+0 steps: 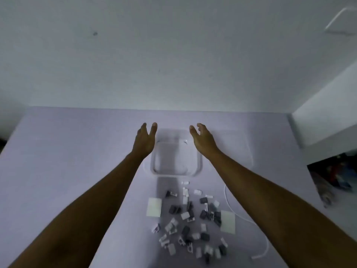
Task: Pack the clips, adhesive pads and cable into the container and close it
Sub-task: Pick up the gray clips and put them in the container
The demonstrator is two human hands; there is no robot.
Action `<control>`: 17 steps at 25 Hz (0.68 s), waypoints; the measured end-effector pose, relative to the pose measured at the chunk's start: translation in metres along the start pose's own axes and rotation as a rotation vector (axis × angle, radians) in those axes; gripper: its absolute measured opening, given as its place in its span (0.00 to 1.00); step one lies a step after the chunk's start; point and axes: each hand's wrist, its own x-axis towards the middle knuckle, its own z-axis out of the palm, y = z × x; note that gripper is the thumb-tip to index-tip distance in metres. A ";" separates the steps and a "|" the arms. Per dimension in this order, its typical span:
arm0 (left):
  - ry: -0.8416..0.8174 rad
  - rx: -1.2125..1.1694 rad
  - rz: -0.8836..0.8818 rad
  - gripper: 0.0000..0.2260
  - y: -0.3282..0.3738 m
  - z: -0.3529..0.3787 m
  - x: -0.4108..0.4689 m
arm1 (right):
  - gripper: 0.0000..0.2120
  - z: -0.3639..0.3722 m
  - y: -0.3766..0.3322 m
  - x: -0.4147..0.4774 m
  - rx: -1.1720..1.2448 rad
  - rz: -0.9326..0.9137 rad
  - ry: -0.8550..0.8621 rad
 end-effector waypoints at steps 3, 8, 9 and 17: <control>-0.009 0.011 -0.159 0.38 -0.022 0.010 0.005 | 0.33 0.015 0.031 0.002 -0.004 0.197 -0.006; -0.076 -0.005 -0.220 0.38 -0.028 0.028 -0.004 | 0.37 0.033 0.043 -0.012 0.167 0.401 -0.061; -0.045 -0.006 -0.222 0.38 -0.030 0.029 -0.005 | 0.38 0.036 0.042 -0.015 0.206 0.422 -0.066; 0.095 0.017 -0.200 0.39 -0.081 -0.033 -0.077 | 0.32 0.084 0.016 -0.096 0.314 0.377 -0.141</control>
